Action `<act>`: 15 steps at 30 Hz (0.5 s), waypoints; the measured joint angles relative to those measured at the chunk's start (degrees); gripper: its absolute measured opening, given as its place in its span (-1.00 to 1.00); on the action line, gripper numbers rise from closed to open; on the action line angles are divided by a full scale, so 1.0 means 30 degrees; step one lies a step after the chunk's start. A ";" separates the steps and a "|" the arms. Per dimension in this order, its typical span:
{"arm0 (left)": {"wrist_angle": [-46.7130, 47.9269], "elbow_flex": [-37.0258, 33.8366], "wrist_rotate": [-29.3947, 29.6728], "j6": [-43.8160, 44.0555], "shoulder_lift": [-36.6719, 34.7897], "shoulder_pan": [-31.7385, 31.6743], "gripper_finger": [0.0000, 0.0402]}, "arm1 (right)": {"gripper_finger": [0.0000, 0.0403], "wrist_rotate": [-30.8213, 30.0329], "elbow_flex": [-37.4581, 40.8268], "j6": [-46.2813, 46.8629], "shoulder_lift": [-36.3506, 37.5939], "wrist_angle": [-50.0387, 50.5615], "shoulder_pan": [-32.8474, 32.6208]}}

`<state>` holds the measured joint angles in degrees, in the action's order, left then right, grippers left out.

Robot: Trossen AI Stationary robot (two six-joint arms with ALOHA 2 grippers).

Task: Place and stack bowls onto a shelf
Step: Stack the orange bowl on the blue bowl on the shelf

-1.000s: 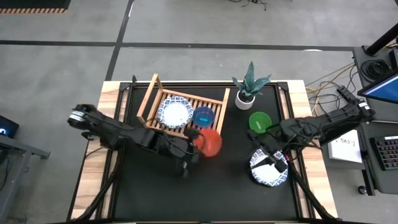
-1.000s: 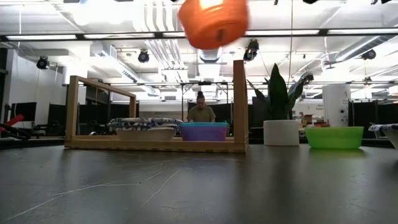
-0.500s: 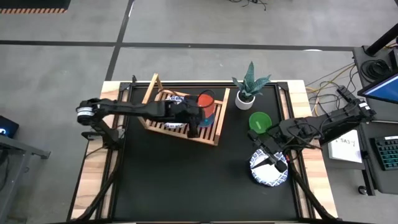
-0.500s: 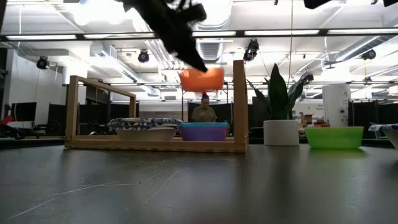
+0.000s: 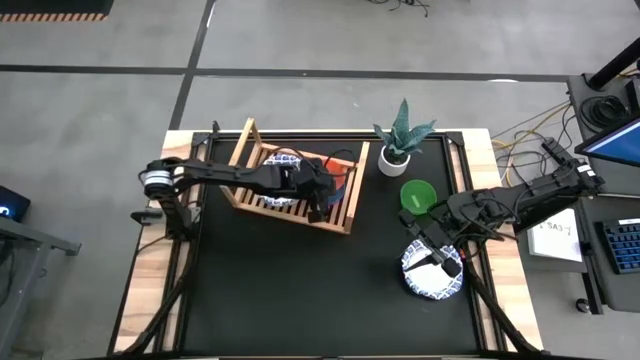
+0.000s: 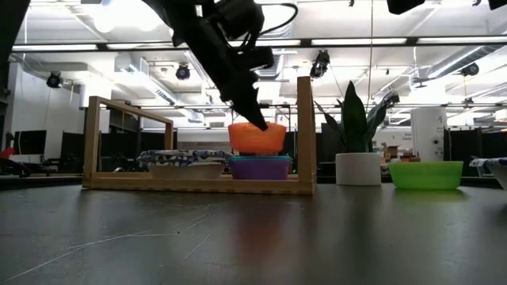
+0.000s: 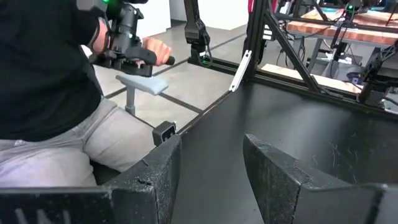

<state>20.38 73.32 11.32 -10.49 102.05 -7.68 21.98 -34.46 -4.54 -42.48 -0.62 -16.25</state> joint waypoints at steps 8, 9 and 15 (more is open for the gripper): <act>-0.0055 0.0000 0.0027 0.0340 0.0194 0.0025 -0.96 | -0.20 -0.0007 0.0000 0.0000 -0.0007 0.0066 0.0000; -0.0101 0.0000 0.0027 0.0392 0.0194 0.0022 -0.93 | -0.20 -0.0007 0.0000 0.0000 -0.0007 0.0066 0.0000; -0.0114 0.0000 0.0032 0.0839 0.0194 0.0022 -0.69 | -0.20 -0.0007 0.0000 0.0000 -0.0007 0.0066 0.0000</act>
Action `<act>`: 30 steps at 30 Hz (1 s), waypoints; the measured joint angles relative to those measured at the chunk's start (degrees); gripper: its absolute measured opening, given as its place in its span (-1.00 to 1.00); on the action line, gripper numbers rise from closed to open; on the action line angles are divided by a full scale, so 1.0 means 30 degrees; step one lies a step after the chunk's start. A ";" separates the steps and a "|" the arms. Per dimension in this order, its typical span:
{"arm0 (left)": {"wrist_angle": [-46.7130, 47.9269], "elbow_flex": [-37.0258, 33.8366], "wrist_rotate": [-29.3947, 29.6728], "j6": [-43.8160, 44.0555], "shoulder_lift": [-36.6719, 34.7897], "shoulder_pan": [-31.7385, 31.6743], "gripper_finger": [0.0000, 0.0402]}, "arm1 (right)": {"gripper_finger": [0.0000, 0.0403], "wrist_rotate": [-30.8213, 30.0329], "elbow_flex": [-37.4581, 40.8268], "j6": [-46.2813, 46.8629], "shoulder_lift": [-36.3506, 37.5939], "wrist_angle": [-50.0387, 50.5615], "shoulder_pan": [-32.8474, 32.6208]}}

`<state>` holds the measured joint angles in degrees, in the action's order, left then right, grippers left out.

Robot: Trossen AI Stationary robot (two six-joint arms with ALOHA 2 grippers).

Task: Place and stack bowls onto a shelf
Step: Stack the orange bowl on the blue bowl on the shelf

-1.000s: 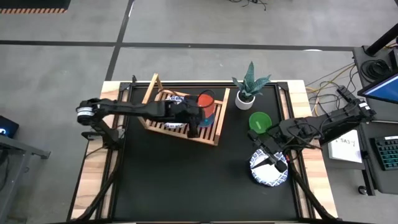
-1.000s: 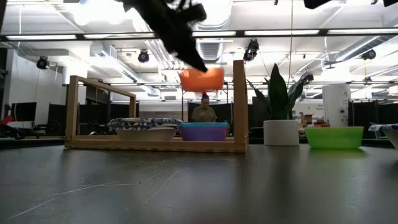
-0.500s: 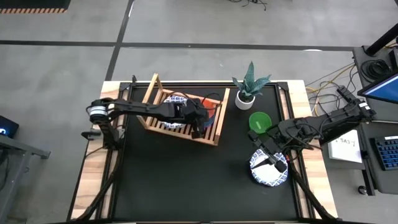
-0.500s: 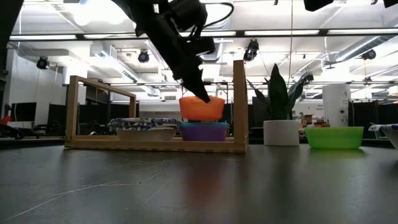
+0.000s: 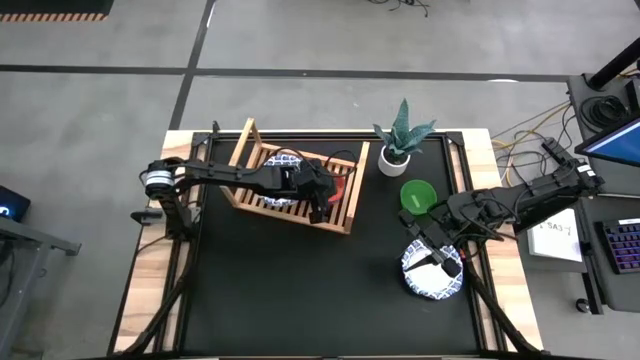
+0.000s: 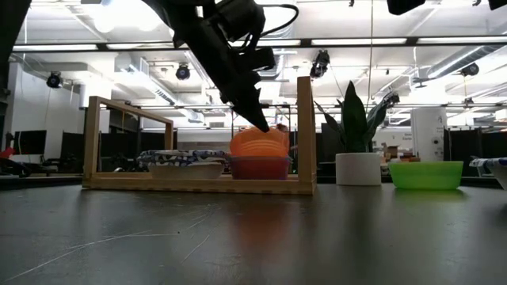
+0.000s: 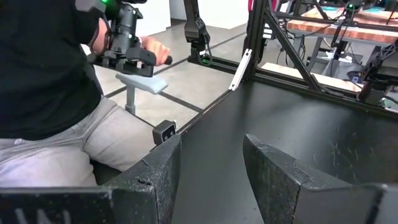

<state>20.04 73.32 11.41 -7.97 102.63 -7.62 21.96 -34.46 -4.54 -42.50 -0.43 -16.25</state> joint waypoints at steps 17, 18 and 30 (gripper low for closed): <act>0.0180 0.0000 -0.0005 0.0524 -0.1059 0.0576 -0.15 | -0.20 -0.0029 0.0456 0.1406 -0.0015 -0.0710 0.0000; 0.0222 0.0000 -0.0005 0.0418 -0.1172 0.0626 -0.15 | -0.20 -0.0029 0.0557 0.1661 -0.0015 -0.0900 0.0000; -0.1013 -0.1375 0.0002 -0.0829 -0.2424 0.0647 -0.38 | -0.20 -0.0347 0.2358 0.3277 -0.0015 -0.3409 0.0000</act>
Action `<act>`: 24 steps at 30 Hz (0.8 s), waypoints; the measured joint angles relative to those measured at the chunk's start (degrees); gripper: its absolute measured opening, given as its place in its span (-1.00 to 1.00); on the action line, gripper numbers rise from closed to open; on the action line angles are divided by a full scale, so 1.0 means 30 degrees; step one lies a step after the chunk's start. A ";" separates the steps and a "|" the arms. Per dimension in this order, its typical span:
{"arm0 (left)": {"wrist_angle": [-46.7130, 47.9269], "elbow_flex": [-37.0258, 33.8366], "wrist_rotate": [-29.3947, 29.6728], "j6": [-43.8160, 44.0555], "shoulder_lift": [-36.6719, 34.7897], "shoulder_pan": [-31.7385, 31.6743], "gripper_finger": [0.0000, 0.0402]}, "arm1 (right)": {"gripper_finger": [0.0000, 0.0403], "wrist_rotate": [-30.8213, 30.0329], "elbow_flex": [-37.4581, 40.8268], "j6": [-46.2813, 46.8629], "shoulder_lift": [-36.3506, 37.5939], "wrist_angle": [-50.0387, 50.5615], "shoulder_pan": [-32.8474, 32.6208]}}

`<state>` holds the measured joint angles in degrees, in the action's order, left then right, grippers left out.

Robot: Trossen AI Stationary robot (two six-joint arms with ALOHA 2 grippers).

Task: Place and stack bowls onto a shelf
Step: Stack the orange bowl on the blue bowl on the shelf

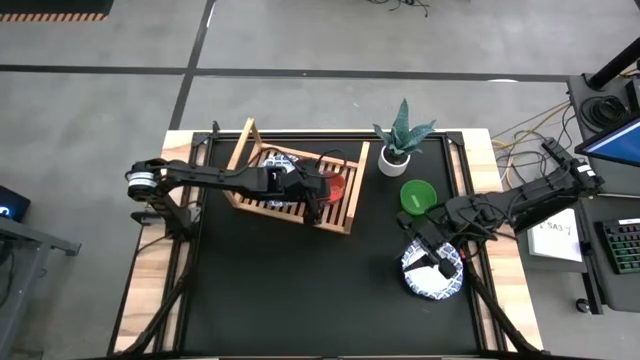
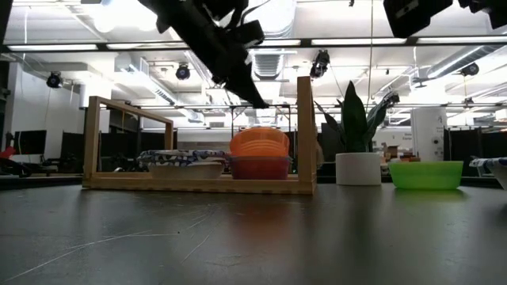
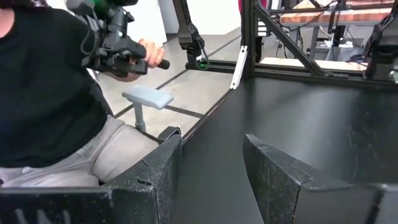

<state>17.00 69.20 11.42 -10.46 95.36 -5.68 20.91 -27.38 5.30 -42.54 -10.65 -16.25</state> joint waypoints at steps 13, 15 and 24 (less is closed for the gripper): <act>-0.5691 -0.3365 0.0066 0.0479 -0.0002 -0.0122 -0.71 | -0.20 -0.1023 0.0703 0.0547 -0.0007 -0.1849 -0.0007; -0.7187 -0.3900 0.0073 0.0590 -0.0002 -0.0122 -0.75 | -0.20 -0.1023 0.0822 0.0573 -0.0007 -0.2278 -0.0065; -1.3684 -0.6088 0.1556 0.1238 0.0015 -0.0257 -0.81 | -0.20 -0.2033 0.1465 0.0540 -0.0007 -0.4029 -0.0967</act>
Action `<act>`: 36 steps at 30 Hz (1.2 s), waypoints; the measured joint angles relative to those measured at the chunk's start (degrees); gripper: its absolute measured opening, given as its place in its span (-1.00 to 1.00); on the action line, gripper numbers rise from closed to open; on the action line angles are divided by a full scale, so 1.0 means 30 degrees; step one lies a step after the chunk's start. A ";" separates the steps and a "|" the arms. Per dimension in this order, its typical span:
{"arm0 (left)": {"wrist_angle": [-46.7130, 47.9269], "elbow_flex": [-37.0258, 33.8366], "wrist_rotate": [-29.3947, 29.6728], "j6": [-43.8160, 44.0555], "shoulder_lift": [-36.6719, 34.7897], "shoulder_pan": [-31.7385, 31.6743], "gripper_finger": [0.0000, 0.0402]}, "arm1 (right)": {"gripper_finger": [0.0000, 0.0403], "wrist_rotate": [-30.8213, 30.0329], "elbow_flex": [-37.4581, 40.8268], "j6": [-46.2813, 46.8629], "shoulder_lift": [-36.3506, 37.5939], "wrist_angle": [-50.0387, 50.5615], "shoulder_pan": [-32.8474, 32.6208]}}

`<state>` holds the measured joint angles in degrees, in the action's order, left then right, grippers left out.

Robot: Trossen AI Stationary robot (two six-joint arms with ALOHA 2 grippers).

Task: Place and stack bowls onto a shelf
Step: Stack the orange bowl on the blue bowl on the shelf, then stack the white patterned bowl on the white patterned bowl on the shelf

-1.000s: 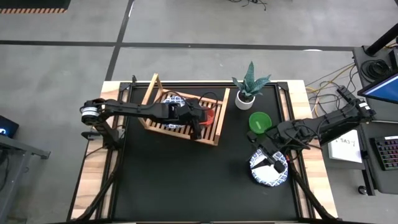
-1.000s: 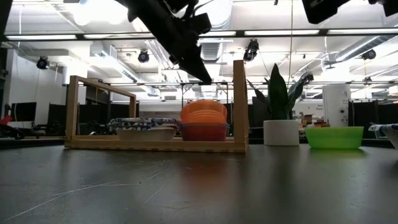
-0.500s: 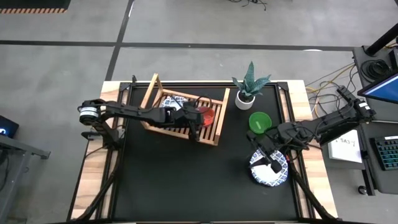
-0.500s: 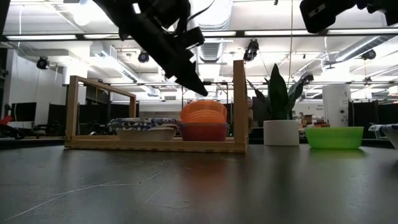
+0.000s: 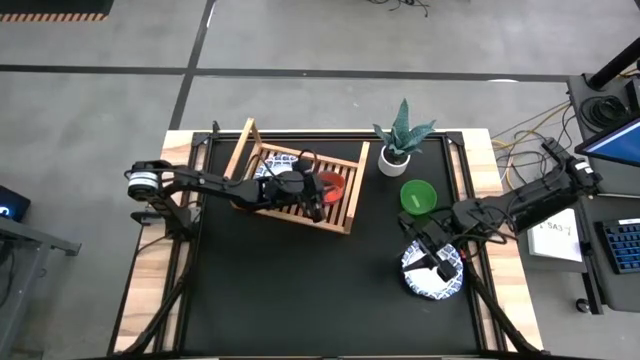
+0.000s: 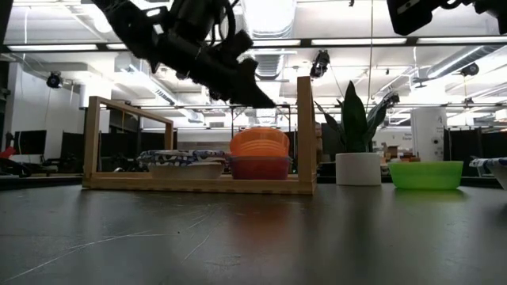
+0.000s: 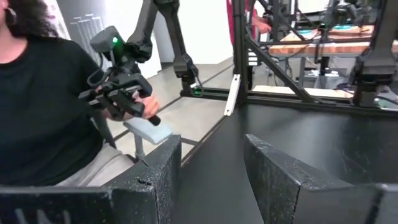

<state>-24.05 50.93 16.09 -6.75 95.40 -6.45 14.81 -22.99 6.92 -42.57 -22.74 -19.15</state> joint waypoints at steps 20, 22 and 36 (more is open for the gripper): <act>-0.0146 -0.1980 0.0387 0.2973 0.0063 0.0069 -0.81 | -0.20 -0.1641 0.0039 -0.0064 -0.1139 -0.0747 -0.0869; -0.0156 -0.1774 0.0338 0.2966 0.0063 0.0173 -0.81 | -0.20 -0.1638 0.0039 -0.0048 -0.1434 -0.0832 -0.0869; 0.0438 -0.0821 0.0313 0.3139 -0.0925 0.2252 -0.81 | -0.20 -0.7642 0.0039 0.5024 -0.1865 0.2061 -0.0866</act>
<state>-22.74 48.47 17.03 2.67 92.63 0.31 -8.11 -22.87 21.99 -48.16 -16.56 -21.75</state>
